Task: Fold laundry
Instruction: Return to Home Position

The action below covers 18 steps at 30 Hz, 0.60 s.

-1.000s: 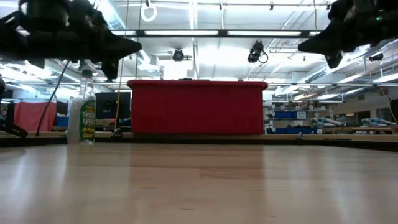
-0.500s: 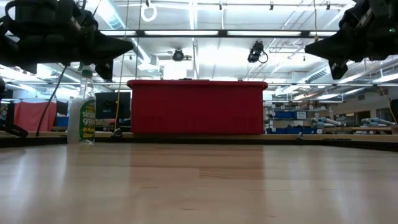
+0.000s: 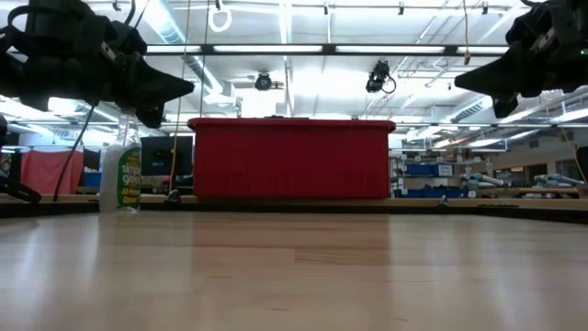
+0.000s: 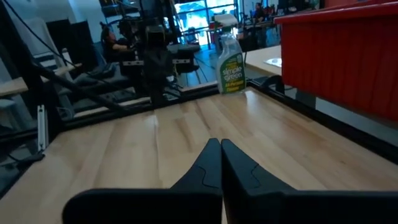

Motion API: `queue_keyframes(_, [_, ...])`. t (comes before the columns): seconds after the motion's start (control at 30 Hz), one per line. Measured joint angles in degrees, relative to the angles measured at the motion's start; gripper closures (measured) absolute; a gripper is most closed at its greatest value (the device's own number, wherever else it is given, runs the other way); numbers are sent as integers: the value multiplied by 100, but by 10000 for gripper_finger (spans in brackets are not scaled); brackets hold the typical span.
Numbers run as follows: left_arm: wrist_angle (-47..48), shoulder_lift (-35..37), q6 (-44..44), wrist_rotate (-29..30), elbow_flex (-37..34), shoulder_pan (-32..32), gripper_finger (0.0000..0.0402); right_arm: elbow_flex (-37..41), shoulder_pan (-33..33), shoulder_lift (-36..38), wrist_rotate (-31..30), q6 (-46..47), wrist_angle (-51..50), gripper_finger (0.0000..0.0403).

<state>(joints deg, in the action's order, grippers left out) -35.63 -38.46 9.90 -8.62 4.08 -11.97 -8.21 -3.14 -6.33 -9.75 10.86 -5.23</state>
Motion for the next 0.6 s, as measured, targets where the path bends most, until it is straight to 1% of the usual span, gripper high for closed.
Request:
queue_keyframes(0.13, [-76,0,19,0,0,0,401,167,0,0,35,-11,155,403])
queue_keyframes(0.3, [-32,-2,-3,0,2,0,401,770,0,-2,191,187,1202,402])
queue_keyframes(0.37, [-54,0,-2,-23,2,0,401,754,2,1,211,196,1255,402])
queue_keyframes(0.43, [-2,4,-1,-217,2,-2,401,710,2,0,212,-9,1211,402])
queue_keyframes(0.53, [310,150,3,-666,2,0,401,661,2,1,232,-340,1218,402])
queue_keyframes(0.6, [609,295,99,-739,3,0,401,660,2,2,233,-343,1204,402])
